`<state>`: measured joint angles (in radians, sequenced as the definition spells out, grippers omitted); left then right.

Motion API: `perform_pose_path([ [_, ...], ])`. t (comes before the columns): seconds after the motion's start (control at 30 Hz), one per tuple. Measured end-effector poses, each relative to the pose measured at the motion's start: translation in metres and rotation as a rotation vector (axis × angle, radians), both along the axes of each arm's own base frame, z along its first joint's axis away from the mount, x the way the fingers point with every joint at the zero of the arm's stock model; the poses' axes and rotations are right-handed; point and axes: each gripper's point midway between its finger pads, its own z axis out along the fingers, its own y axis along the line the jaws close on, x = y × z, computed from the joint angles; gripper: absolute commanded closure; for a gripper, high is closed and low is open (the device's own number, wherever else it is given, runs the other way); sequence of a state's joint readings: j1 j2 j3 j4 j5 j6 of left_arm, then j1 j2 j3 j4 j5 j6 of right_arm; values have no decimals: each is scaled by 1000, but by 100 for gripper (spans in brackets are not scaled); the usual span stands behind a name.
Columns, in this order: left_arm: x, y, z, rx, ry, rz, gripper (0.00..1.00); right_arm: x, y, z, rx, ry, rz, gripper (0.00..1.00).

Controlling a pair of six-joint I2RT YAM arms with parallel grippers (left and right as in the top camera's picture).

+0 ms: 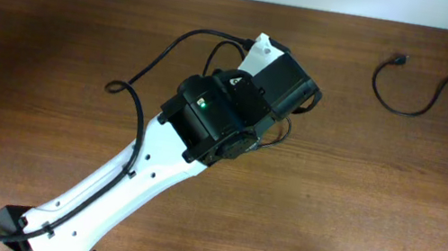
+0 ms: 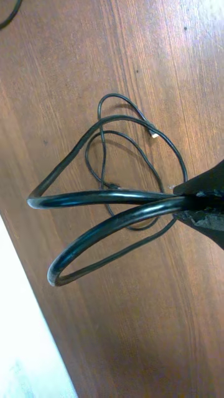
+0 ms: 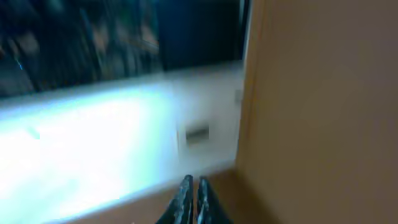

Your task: Untangle cables

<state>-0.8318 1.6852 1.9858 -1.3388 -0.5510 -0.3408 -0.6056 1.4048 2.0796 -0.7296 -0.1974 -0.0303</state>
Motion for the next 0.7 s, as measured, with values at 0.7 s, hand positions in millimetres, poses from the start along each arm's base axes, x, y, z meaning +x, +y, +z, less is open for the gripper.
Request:
perform_pose_path([
  [0.7,-19,26,-13,131,91,11,100,-26,-87,-431,511,457,-554,96],
])
